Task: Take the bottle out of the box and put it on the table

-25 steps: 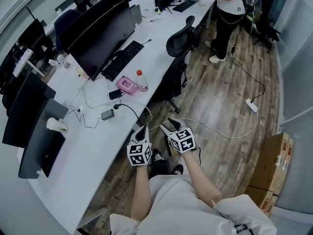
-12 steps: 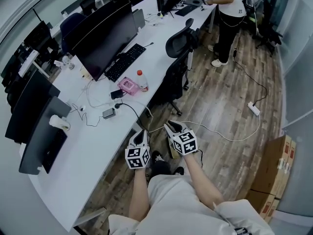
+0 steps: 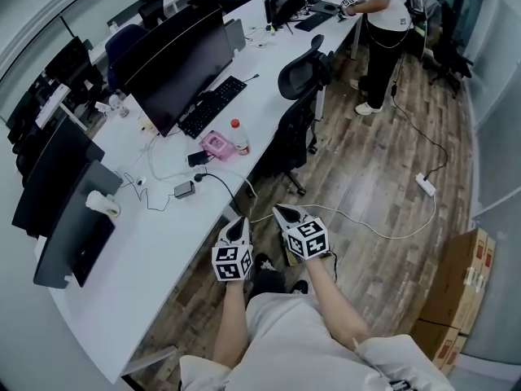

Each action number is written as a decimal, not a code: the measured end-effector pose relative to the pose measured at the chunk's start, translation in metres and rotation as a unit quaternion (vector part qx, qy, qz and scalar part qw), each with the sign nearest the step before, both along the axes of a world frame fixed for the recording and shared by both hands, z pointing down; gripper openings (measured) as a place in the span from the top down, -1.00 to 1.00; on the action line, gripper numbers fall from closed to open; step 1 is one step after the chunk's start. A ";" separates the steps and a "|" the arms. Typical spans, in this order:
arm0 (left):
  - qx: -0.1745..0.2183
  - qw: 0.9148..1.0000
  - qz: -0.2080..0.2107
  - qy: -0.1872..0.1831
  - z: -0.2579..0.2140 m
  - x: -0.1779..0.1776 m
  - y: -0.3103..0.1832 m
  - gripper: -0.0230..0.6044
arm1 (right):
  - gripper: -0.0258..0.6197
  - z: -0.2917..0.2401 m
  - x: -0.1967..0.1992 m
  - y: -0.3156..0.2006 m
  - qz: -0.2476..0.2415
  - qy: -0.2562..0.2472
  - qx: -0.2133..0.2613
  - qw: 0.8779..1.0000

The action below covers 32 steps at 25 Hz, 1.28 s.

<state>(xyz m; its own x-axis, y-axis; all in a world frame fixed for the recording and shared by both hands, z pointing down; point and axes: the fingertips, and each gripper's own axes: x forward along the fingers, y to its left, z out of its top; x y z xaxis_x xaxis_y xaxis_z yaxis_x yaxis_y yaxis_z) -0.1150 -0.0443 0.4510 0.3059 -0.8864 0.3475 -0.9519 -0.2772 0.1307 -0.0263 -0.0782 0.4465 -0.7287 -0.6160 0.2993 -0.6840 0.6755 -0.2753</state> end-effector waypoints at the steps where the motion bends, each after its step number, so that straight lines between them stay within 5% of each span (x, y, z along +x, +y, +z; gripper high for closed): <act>1: -0.001 1.000 -0.001 0.000 0.001 -0.002 0.000 0.88 | 0.80 0.001 -0.002 0.001 0.000 0.003 0.000 1.000; 32: -0.008 1.000 0.000 0.012 0.012 -0.011 -0.009 0.88 | 0.80 0.021 -0.003 -0.001 0.011 0.021 -0.028 0.999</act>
<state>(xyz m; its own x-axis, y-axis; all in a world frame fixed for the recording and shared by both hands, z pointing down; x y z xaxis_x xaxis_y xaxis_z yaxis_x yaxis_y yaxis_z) -0.1261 -0.0528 0.4630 0.3147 -0.8802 0.3552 -0.9483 -0.2753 0.1579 -0.0289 -0.0795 0.4678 -0.7009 -0.6139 0.3632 -0.7107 0.6438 -0.2834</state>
